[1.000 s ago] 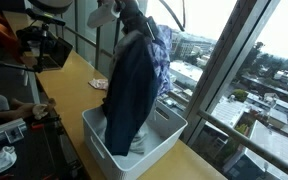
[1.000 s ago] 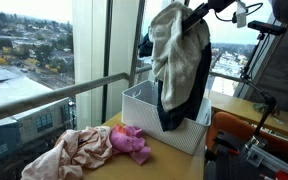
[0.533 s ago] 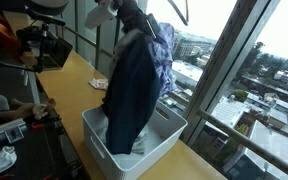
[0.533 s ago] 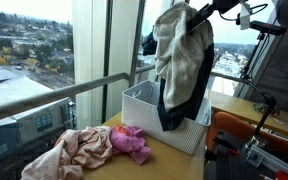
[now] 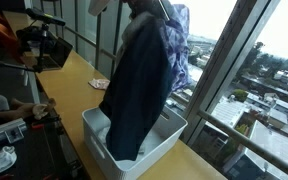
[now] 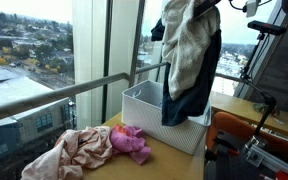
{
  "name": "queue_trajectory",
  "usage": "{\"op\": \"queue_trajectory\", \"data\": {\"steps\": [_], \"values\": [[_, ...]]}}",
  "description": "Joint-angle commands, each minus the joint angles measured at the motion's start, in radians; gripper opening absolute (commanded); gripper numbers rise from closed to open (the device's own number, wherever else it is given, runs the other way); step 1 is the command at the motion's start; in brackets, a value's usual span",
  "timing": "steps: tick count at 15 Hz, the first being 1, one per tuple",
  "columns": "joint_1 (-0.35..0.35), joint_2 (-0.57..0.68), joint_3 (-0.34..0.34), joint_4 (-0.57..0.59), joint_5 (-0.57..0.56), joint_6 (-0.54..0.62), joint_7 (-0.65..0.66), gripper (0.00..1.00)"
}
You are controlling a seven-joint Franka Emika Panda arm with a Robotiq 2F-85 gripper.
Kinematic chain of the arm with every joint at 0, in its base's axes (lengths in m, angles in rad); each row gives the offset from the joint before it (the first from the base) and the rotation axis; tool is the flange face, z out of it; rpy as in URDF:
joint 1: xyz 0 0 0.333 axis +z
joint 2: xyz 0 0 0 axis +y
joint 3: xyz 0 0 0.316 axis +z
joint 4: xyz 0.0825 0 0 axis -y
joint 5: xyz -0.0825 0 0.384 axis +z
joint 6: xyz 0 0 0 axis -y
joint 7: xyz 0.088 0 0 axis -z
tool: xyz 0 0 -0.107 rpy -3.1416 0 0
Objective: Put the clothes in the basket
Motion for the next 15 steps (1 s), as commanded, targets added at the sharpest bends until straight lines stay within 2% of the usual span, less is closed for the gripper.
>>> {"op": "queue_trajectory", "data": {"steps": [1,9,15], "values": [[0.014,-0.006,-0.023,0.072,0.02,-0.025,-0.058,0.0],[0.009,0.091,-0.059,0.157,0.026,0.001,-0.081,0.0],[-0.001,0.166,-0.052,0.139,-0.001,0.032,-0.037,0.0]]}}
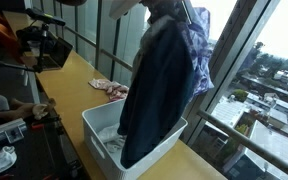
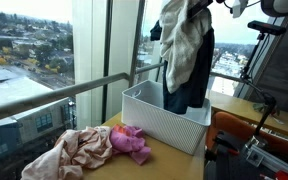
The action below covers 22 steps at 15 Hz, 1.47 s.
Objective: Put the clothes in the basket
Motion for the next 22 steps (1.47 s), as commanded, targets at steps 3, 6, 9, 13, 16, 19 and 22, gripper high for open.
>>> {"op": "queue_trajectory", "data": {"steps": [3,6,9,13,16,19,22], "values": [[0.001,0.094,0.009,0.021,-0.012,0.02,0.009,0.0],[0.015,0.141,0.013,0.021,0.008,-0.003,-0.015,0.25],[0.024,0.179,0.018,0.021,0.021,-0.012,-0.026,0.39],[0.039,0.182,0.022,0.016,0.023,-0.024,-0.029,0.69],[0.052,0.176,0.026,0.014,0.017,-0.029,-0.023,0.9],[0.071,0.175,0.034,0.006,0.001,-0.019,-0.005,1.0],[0.086,0.207,0.042,0.011,-0.021,-0.003,0.017,1.0]]}}
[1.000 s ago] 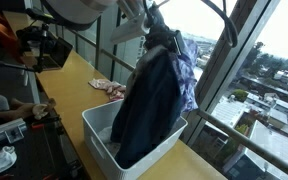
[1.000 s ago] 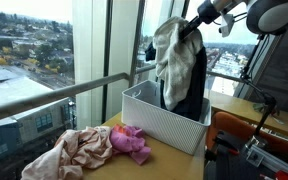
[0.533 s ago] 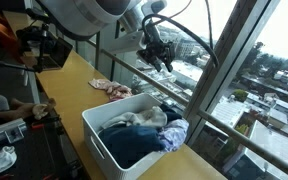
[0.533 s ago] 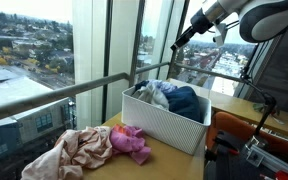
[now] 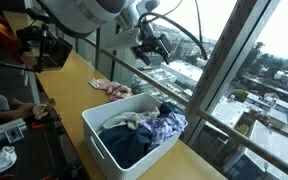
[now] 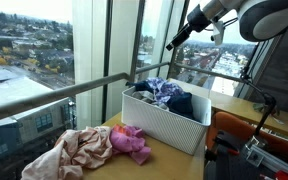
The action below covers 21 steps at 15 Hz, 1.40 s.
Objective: Put the clothes in the basket
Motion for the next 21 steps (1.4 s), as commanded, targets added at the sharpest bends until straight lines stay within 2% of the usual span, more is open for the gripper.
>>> {"op": "queue_trajectory", "data": {"steps": [1,9,16,21], "values": [[0.012,0.043,0.012,0.012,-0.028,0.012,0.021,1.0],[0.03,0.306,-0.009,0.094,-0.038,0.078,0.039,1.0],[0.084,0.525,-0.091,0.303,-0.146,0.065,0.025,1.0],[0.069,0.682,-0.1,0.456,-0.138,0.056,-0.016,1.0]]}}
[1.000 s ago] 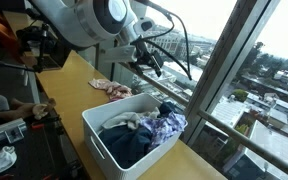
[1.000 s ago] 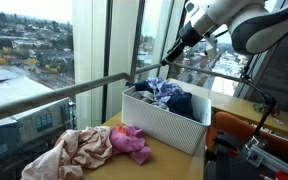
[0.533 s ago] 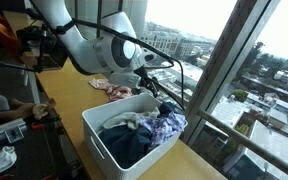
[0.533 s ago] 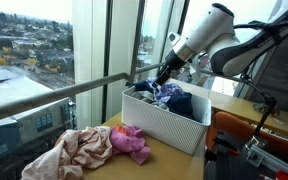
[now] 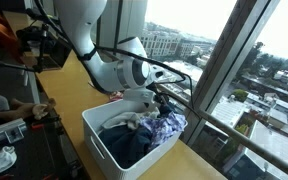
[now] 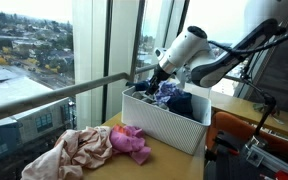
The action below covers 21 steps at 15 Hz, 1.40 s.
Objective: Put the clothes in the basket
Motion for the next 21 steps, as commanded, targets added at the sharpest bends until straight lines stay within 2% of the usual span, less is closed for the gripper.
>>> {"op": "queue_trajectory", "data": {"steps": [1,8,14,15,21], "values": [[0.002,0.112,-0.017,0.141,-0.012,-0.006,-0.032,1.0],[-0.009,0.17,-0.057,0.25,-0.015,-0.008,-0.069,1.0],[-0.052,0.209,-0.036,0.272,0.015,-0.026,-0.106,1.0],[-0.057,0.213,-0.032,0.274,0.019,-0.027,-0.11,0.82],[-0.057,0.212,-0.023,0.268,0.02,-0.033,-0.105,0.35]]}}
